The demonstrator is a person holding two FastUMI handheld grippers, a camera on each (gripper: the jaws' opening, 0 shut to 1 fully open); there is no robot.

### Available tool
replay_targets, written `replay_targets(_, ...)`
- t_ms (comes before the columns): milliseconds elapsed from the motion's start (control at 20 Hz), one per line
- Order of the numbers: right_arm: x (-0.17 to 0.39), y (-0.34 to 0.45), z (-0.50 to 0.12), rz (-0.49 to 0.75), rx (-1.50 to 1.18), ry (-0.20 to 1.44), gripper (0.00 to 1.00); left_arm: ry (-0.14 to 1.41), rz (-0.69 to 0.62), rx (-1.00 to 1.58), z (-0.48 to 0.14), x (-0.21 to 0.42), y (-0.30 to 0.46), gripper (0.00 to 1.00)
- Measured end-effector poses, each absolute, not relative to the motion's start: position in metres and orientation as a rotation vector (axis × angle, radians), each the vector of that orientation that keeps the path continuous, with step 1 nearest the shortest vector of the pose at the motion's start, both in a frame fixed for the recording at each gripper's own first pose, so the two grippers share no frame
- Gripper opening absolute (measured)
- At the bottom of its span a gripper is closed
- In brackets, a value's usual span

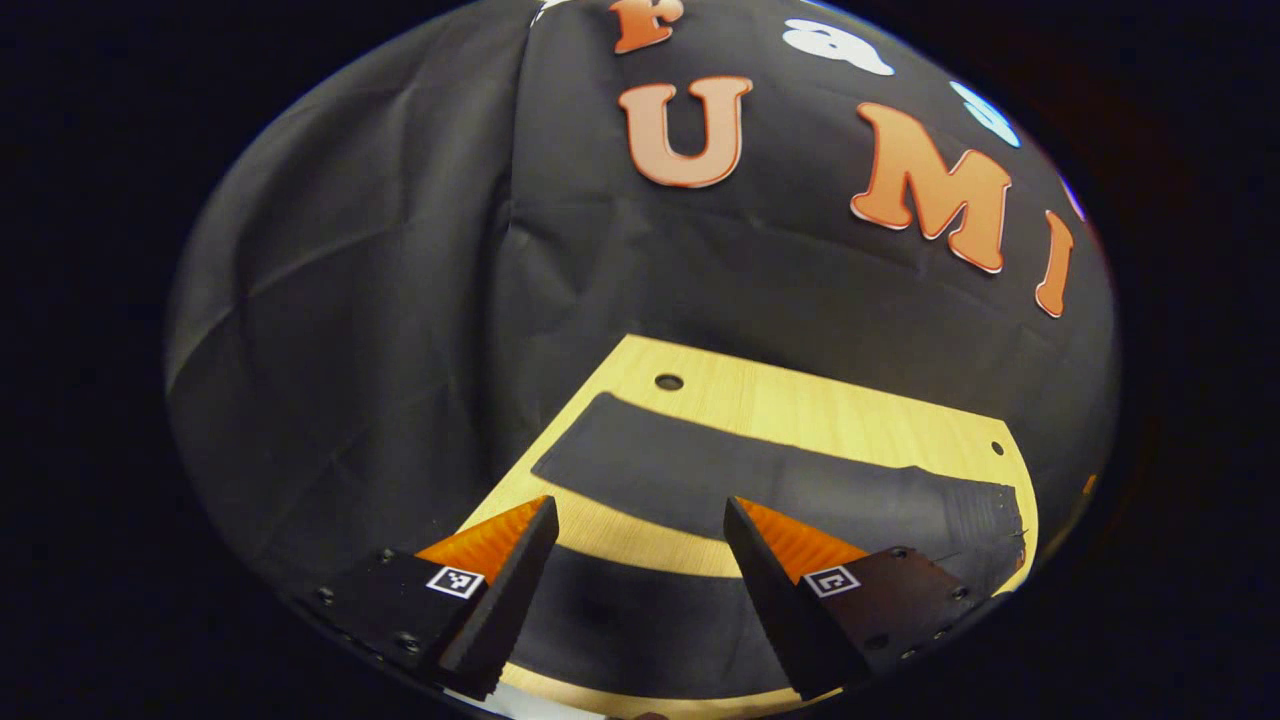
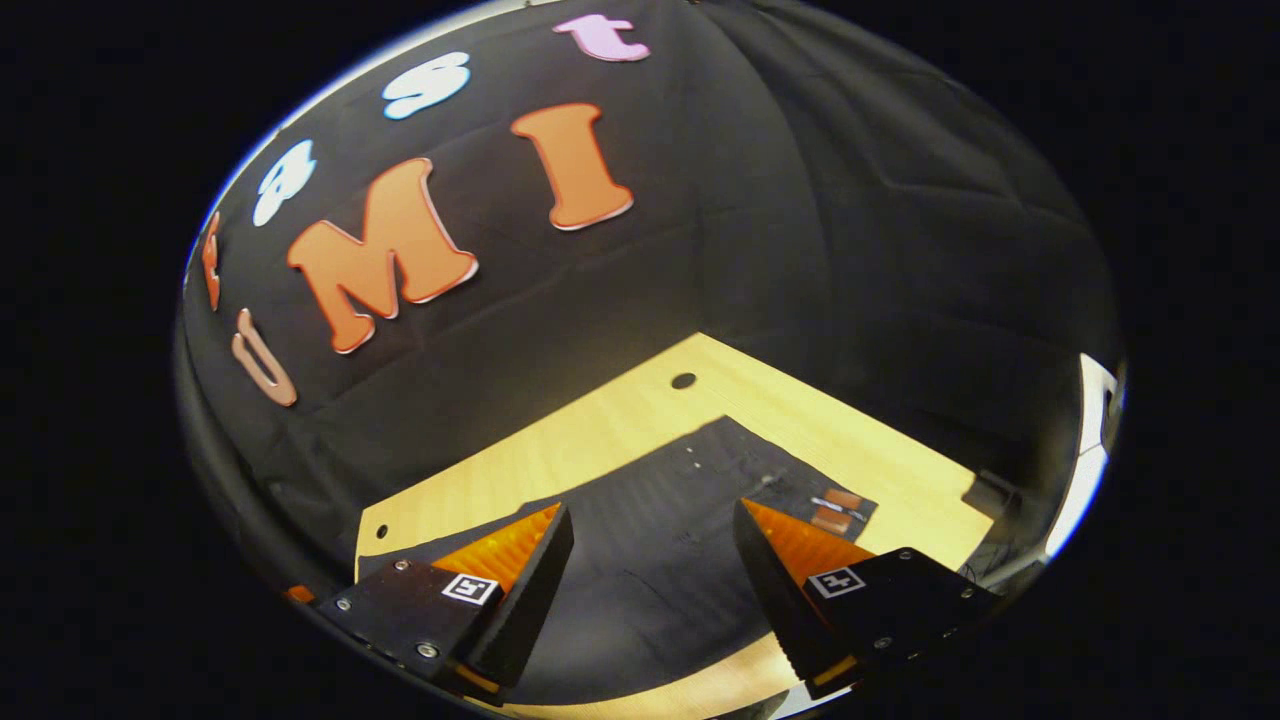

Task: Grasp the waist and the cuffs of the jeans and fold them to make the two legs overlap; first hold the waist and fold one-third of the jeans toward the cuffs, then hold the cuffs and fold the remaining one-third in the same direction to finish folding.

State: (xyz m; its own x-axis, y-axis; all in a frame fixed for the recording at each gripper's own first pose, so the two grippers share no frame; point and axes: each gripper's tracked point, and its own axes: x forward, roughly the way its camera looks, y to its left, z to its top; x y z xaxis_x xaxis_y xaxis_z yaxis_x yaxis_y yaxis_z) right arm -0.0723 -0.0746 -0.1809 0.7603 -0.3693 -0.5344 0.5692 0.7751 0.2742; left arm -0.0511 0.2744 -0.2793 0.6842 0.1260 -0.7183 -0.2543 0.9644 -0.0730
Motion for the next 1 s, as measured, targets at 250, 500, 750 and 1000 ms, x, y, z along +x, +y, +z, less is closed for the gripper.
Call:
replay_targets(250, -0.096, -0.093, -0.224, -0.633, 0.536, 0.603, 0.97, 1.051, 0.256, -0.285, -0.342, -0.088, 0.297, 0.99)
replay_targets(500, -0.103, -0.124, -0.277, -0.692, 0.630, 0.756, 0.97, 1.261, 0.416, -0.471, -0.392, -0.132, 0.309, 0.99)
replay_targets(750, -0.105, -0.145, -0.317, -0.721, 0.725, 0.860, 0.97, 1.397, 0.575, -0.576, -0.417, -0.162, 0.320, 0.99)
replay_targets(1000, -0.112, -0.172, -0.347, -0.792, 0.750, 0.944, 0.98, 1.493, 0.722, -0.728, -0.437, -0.190, 0.329, 0.99)
